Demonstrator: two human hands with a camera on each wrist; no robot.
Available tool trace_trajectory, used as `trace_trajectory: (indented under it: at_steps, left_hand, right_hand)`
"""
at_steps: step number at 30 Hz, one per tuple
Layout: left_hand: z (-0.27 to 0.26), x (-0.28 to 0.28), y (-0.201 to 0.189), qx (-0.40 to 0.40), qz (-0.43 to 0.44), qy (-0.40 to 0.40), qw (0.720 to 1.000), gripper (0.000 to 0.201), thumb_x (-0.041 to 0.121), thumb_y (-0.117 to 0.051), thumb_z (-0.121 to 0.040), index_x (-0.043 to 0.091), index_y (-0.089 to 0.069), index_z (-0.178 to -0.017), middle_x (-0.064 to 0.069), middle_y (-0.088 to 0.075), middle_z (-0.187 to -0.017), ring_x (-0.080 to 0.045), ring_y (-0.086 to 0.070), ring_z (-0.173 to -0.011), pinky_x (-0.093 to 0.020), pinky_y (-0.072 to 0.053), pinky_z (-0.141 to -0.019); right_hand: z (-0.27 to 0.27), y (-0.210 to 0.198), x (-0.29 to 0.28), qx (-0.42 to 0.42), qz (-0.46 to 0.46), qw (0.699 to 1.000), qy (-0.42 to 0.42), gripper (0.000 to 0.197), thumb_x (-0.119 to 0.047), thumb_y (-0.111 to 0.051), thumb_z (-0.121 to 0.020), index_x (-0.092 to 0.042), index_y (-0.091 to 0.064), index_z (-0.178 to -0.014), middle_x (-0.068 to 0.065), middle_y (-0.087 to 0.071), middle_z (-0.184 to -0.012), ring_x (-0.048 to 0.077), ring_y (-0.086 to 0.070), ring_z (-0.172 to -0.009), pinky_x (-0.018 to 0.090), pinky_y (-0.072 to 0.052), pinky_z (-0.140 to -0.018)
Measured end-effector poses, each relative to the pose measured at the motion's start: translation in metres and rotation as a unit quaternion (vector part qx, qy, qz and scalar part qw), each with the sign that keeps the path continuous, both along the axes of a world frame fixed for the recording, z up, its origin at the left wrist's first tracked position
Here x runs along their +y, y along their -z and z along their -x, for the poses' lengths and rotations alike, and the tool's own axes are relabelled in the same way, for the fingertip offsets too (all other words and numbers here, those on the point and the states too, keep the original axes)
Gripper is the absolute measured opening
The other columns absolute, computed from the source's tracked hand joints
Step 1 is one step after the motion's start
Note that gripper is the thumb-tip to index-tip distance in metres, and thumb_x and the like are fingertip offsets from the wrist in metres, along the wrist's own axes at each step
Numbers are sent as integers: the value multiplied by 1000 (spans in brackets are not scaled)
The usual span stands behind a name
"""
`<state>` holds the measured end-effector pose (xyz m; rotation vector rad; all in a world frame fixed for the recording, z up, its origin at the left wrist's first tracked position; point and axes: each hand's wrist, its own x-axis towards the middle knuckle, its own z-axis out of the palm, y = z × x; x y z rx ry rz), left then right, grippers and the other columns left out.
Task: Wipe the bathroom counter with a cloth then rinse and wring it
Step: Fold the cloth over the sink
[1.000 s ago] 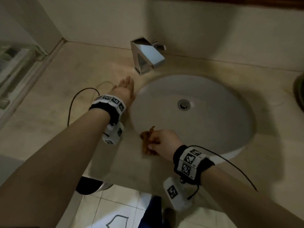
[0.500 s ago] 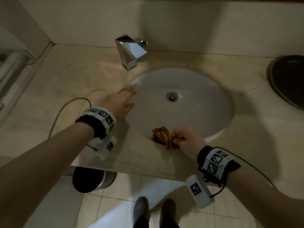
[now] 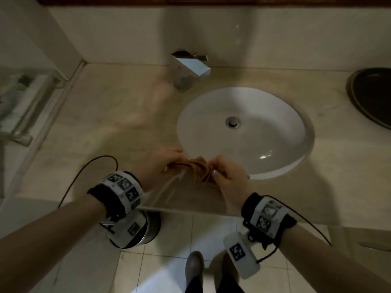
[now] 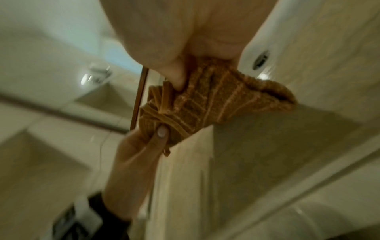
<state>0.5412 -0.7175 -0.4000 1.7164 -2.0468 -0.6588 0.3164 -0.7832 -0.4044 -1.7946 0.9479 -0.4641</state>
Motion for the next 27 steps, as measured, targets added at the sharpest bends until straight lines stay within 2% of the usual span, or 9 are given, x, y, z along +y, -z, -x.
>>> trace_trajectory:
  at_steps: [3, 7, 11, 14, 16, 19, 22, 25, 27]
  left_hand:
    - [-3, 5, -14, 145, -68, -111, 981, 21, 58, -49, -82, 47, -65, -91, 9, -70, -91, -13, -65, -85, -33, -52, -77]
    - [-9, -5, -42, 342, -158, -194, 906, 13, 29, -60, -91, 25, -69, -99, -1, -71, -98, -10, -68, -86, -22, -54, -75]
    - [-22, -13, -42, 337, -235, -238, 880, 16, 28, -61, -90, 16, -70, -96, 0, -71, -86, -11, -69, -75, -24, -58, -65]
    - [-24, -15, -14, 266, -260, -215, 903, 5, 26, -66, -88, 21, -67, -87, -3, -69, -89, -20, -66, -84, -30, -56, -75]
    - [-21, -19, 3, 267, -274, -214, 899, 7, 23, -69, -86, 22, -66, -92, -9, -69, -98, -25, -67, -92, -38, -56, -83]
    - [-16, -29, 15, 192, -233, -202, 932, 17, 26, -68, -86, 15, -65, -99, -4, -67, -93, -18, -64, -86, -31, -53, -77]
    - [-14, -37, 15, 94, -175, -175, 964, 15, 31, -69, -85, 17, -62, -86, 1, -60, -78, -16, -57, -73, -28, -43, -65]
    - [-9, -36, 14, 143, -153, -165, 964, 13, 14, -70, -83, 10, -60, -90, 1, -58, -77, -9, -54, -70, -11, -41, -61]
    - [-8, -32, 12, 191, -155, -165, 955, 13, 7, -69, -83, 8, -59, -90, -4, -60, -79, -11, -57, -71, -13, -46, -65]
  right_hand:
    - [-17, -12, -1, -51, -127, 988, 75, 35, 10, -49, -88, -22, -60, -81, 4, -66, -76, 18, -62, -71, 33, -52, -71]
    - [-33, -38, -4, -124, -297, 942, 98, 31, 14, -40, -90, -8, -61, -80, 10, -63, -71, 18, -60, -62, 26, -51, -60]
    - [-41, -39, -7, -105, -374, 909, 150, 34, 10, -38, -94, -6, -62, -75, 7, -62, -64, 15, -60, -55, 22, -52, -53]
    - [-41, -21, -9, -49, -320, 931, 168, 21, 0, -50, -95, -6, -62, -80, 6, -63, -72, 14, -59, -63, 17, -51, -53]
    - [-38, -8, -10, 29, -230, 964, 128, 14, -24, -67, -88, -12, -64, -92, 1, -66, -82, 14, -62, -74, 18, -51, -59]
    - [-37, 1, -13, 218, -55, 974, 19, 61, -60, -78, -64, -28, -54, -110, -12, -59, -93, 10, -57, -85, 26, -46, -71]
    - [-50, 2, -14, 280, 44, 959, 20, 57, -61, -77, -61, -28, -49, -99, -10, -55, -87, 12, -54, -80, 30, -46, -66]
    - [-59, 7, -18, 295, 58, 953, 48, 39, -44, -71, -70, -23, -47, -92, -5, -54, -83, 20, -57, -79, 30, -42, -61]
    - [-64, 8, -18, 292, 42, 954, 57, 32, -38, -67, -73, -22, -47, -91, -4, -54, -81, 21, -57, -79, 30, -41, -60]
